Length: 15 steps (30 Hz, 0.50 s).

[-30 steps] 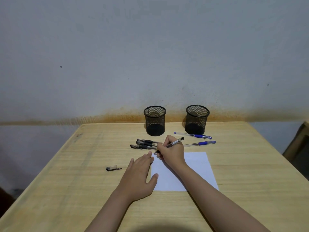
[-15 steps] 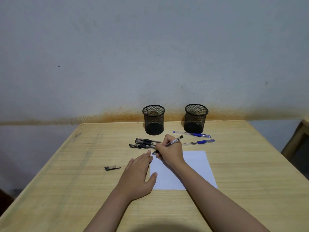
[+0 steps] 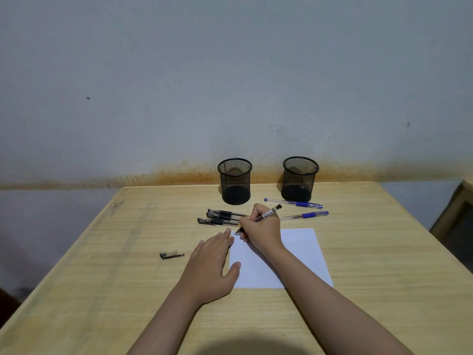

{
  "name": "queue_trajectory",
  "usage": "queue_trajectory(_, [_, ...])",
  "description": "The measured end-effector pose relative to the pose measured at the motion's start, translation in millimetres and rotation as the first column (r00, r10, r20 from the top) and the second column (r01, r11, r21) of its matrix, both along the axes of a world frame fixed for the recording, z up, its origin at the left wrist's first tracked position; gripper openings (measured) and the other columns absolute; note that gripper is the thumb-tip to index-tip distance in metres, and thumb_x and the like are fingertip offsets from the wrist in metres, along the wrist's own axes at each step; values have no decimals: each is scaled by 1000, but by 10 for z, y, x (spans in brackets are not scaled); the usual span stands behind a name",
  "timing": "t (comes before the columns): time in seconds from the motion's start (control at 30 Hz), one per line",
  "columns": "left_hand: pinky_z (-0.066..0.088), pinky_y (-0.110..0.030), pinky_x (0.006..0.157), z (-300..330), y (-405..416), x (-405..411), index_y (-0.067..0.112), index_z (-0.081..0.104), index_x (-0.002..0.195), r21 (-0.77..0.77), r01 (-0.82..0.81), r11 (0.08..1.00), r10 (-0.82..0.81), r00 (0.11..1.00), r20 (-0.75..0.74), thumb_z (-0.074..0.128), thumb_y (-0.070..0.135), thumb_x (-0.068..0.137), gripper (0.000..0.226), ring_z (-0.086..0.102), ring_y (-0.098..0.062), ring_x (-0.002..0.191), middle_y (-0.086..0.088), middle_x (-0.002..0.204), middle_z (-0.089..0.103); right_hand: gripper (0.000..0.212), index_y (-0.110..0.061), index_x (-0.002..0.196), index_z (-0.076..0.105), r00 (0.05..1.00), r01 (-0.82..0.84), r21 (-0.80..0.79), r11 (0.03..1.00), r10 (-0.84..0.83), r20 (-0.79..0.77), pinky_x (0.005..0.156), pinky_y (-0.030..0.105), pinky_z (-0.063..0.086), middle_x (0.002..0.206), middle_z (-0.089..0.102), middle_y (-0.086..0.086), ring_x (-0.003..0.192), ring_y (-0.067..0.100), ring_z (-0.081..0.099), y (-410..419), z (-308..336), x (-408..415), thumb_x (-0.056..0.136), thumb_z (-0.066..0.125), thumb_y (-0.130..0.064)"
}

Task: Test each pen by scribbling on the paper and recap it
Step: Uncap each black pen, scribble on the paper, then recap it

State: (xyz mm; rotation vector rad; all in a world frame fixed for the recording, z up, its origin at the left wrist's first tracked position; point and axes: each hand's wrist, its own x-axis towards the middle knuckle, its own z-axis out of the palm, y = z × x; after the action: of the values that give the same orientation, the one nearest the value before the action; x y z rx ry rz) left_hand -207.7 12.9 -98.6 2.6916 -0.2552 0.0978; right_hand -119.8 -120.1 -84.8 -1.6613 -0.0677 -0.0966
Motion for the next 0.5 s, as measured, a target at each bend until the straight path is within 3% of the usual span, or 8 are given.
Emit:
queue_trajectory(0.1, [14, -37, 118, -7, 6, -4, 26, 29, 143, 3, 0, 1000, 0, 1000, 4, 23, 57, 77, 73, 15, -4, 142, 18, 155, 15, 25, -5, 65, 43, 1000, 12, 25, 1000, -12, -1, 42, 25, 48, 55, 50, 15, 42, 19, 59, -8, -5, 3, 81, 59, 6])
queue_trajectory(0.5, [16, -38, 118, -4, 5, -3, 26, 31, 142, -11, 2, 1000, -2, 1000, 1, 35, 48, 83, 63, 17, -4, 141, 17, 155, 17, 21, -3, 67, 45, 1000, 23, -13, 1000, -23, 12, 40, 24, 47, 57, 50, 18, 40, 18, 58, -7, -14, 1, 79, 59, 6])
